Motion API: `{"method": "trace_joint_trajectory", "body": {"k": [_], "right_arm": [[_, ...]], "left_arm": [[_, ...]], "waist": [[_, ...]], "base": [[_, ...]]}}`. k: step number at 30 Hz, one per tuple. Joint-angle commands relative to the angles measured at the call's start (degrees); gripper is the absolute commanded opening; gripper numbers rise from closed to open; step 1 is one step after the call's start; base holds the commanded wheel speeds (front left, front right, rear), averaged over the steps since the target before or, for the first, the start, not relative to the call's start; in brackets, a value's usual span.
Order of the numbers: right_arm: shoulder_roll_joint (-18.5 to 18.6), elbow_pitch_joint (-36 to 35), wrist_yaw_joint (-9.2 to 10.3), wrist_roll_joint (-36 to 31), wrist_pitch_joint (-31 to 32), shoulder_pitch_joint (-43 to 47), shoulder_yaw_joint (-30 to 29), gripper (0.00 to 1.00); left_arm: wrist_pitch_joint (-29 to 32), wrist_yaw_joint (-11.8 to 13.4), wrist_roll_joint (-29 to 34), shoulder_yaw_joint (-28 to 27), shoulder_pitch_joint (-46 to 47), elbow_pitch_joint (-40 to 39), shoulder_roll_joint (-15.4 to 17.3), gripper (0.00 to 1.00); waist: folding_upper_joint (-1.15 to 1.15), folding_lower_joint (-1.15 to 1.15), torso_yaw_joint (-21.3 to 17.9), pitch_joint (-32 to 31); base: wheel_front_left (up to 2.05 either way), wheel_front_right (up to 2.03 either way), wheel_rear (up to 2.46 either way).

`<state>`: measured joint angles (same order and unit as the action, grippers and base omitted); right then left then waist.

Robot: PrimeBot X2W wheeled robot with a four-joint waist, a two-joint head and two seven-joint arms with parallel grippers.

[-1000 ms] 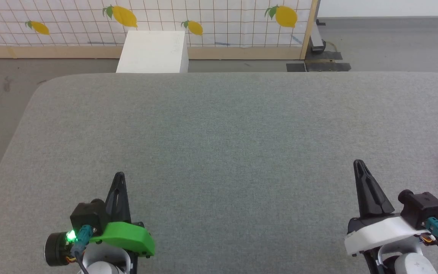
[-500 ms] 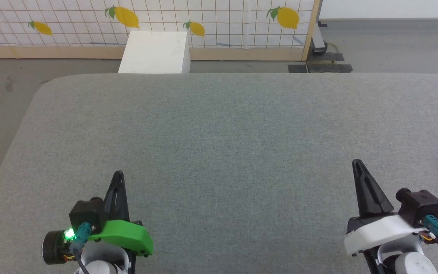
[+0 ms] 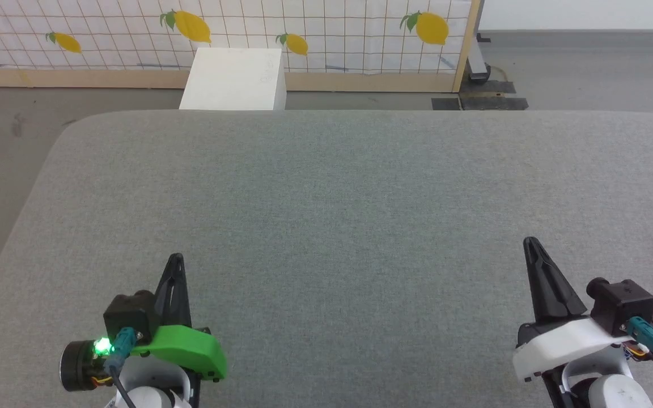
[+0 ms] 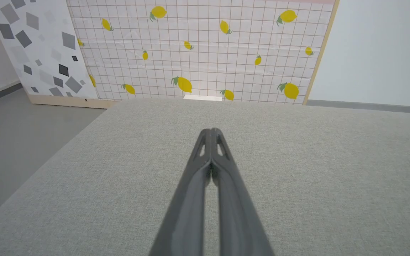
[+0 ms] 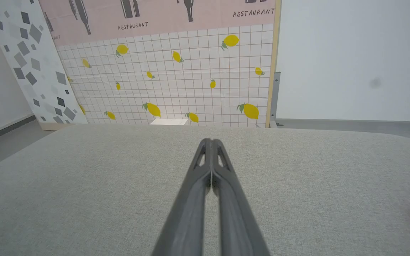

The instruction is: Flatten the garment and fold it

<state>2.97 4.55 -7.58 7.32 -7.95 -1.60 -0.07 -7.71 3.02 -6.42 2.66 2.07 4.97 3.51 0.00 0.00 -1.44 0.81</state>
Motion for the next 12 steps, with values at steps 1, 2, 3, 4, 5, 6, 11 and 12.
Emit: {"method": "trace_joint_trajectory", "body": {"k": [1,2,3,4,5,6,11,12], "right_arm": [[0.0,-0.6,0.04,-0.6,0.5,0.7,0.0,0.00],[0.0,-0.6,0.04,-0.7,0.7,0.8,0.0,0.00],[0.0,-0.7,0.04,-0.8,0.8,0.8,0.0,0.00],[0.0,-0.7,0.04,-0.9,0.9,0.8,0.0,0.00],[0.0,-0.8,0.05,-1.0,1.0,0.8,0.0,0.00],[0.0,-0.9,0.05,-1.1,1.1,0.8,0.0,0.00],[-0.1,-1.2,0.05,-1.6,1.7,0.9,0.0,0.00],[-0.1,-1.2,0.05,-1.7,1.8,0.9,0.0,0.00]], "left_arm": [[0.3,-0.3,0.5,-0.2,-1.0,-0.4,-0.3,0.00],[0.4,-0.4,0.6,-0.2,-1.0,-0.5,-0.3,0.00],[0.5,-0.4,0.7,-0.2,-1.0,-0.6,-0.3,0.00],[0.6,-0.5,0.8,-0.3,-1.0,-0.6,-0.3,0.00],[0.7,-0.5,0.9,-0.3,-1.0,-0.7,-0.3,0.00],[0.8,-0.5,1.0,-0.4,-1.1,-0.8,-0.3,0.00],[1.4,-0.8,1.5,-0.6,-1.2,-1.1,-0.3,0.00],[1.5,-0.8,1.5,-0.6,-1.2,-1.2,-0.3,0.00]], "waist": [[0.00,0.00,0.0,0.0],[0.00,0.00,0.1,0.0],[0.00,0.00,0.1,0.0],[0.00,0.00,0.1,-0.1],[0.00,0.00,0.1,-0.1],[0.00,0.00,0.1,-0.1],[0.00,0.00,0.3,-0.1],[0.00,0.00,0.3,-0.2]], "base": [[0.00,0.00,0.00],[0.00,0.00,0.00],[0.00,0.00,0.00],[0.00,0.00,0.00],[0.00,0.00,0.00],[0.00,0.00,0.00],[0.00,0.00,0.00],[0.00,0.00,0.00]]}}
